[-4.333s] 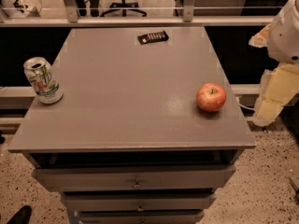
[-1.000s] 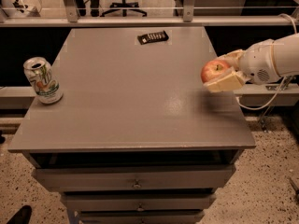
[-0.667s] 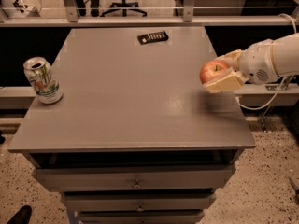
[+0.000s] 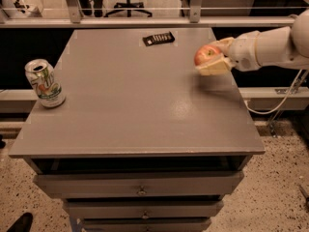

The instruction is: Move apple near rxbar chocolate

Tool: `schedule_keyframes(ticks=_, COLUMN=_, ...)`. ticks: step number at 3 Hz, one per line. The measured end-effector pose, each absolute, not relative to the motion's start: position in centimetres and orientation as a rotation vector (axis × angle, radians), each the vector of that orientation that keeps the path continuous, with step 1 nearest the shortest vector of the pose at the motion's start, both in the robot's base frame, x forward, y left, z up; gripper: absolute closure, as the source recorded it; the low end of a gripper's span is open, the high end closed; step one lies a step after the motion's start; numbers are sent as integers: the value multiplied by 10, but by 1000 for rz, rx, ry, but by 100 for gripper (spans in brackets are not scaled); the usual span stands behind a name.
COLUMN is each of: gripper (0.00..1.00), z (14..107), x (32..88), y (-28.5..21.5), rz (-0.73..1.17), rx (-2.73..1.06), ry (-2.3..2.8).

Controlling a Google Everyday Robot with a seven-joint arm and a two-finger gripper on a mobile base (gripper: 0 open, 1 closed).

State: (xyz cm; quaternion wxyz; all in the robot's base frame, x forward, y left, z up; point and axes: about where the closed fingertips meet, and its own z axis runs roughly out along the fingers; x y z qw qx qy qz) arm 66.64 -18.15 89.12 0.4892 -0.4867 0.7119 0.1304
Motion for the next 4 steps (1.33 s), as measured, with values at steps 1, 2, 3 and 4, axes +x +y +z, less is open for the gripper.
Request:
schedule_keyframes(ticks=1, gripper=100, z=875, x=746, y=-164, rz=302, rx=-1161, ry=1720)
schedule_keyframes(ticks=2, gripper=100, z=852, x=808, y=-146, rz=300, rx=-1154, ry=1771)
schedule_keyframes(ticks=3, gripper=100, z=852, x=823, y=-144, rz=288, rx=-1145, ry=1784)
schedule_keyframes(ticks=4, gripper=100, z=869, x=842, y=-147, rz=255, rx=-1112, ry=1774)
